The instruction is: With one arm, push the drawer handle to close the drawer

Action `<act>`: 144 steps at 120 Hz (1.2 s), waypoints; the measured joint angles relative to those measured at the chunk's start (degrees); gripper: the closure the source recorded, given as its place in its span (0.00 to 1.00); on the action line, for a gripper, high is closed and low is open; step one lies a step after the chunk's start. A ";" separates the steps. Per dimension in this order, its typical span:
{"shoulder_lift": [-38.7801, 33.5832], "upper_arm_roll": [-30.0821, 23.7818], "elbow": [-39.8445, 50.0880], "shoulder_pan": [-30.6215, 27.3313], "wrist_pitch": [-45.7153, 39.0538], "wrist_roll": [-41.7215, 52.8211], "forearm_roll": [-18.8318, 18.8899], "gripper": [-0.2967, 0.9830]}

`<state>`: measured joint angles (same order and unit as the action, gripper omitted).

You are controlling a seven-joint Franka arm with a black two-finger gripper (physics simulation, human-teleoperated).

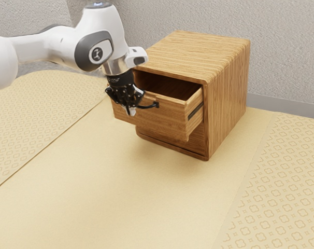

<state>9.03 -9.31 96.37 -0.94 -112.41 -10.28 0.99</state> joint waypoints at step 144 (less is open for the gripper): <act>-9.55 3.48 -2.00 2.45 6.62 2.63 -7.72 0.42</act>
<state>-0.52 -5.83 94.37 1.51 -105.80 -7.65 -6.73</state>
